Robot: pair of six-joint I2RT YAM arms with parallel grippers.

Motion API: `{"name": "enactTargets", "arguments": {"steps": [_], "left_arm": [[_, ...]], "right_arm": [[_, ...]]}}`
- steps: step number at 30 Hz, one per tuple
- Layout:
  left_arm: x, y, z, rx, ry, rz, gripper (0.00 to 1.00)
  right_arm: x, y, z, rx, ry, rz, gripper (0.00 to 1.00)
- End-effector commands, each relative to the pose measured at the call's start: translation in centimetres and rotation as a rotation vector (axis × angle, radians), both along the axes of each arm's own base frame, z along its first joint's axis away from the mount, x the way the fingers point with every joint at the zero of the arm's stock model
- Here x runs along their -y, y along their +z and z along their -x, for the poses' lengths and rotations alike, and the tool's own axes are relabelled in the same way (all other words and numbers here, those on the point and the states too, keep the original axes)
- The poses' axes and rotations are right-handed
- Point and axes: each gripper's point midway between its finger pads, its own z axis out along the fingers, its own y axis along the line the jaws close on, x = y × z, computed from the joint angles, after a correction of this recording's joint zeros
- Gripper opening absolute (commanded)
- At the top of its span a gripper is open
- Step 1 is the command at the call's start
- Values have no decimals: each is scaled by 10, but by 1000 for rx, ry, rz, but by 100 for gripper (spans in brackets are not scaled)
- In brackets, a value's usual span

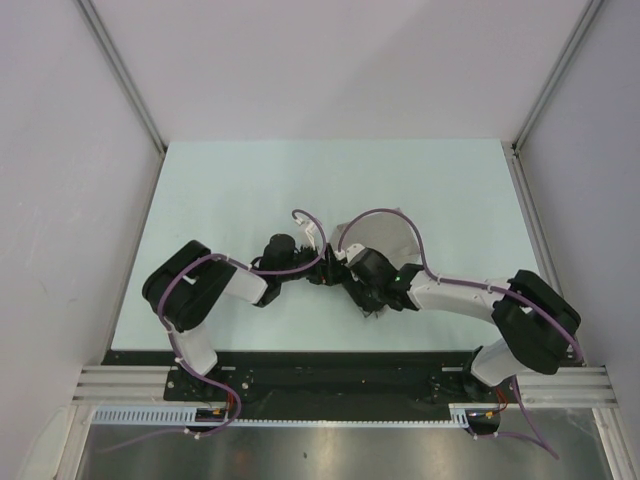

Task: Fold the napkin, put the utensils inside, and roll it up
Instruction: Roll the napkin with the utensil

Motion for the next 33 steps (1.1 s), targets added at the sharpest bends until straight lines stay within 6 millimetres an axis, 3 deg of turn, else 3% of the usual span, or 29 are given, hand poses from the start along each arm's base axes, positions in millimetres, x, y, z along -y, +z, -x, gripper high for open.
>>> {"name": "enactTargets", "arguments": {"steps": [1,5,7,8,13,19,25,33], "left_arm": [[-10,-18,-2,-39,23,-57,84],[-8,-9,-2,-30,11,-42,84],[-5,2,-4,-10,4,-27,85],[-5,2,-4,-13,1,-38,86],[-7,19,-12,23,10,-52,87],[-29,37,-24,63,57,-48,89],[-49,59,-33,169,96,-93,90],[-78,26,-24,144,138,-254,89]], "right_arm": [[-1,8,-14,44,-64,20,46],[-1,6,-12,-7,-53,-12,26],[-6,7,-8,-47,-35,-52,5],[-2,7,-13,-64,-47,-69,0],[-1,2,-7,-226,-31,-182,0],[9,-9,-6,-402,-66,-289,0],[19,-24,-8,-489,-98,-283,0],[33,-42,-10,-572,-180,-281,0]]}}
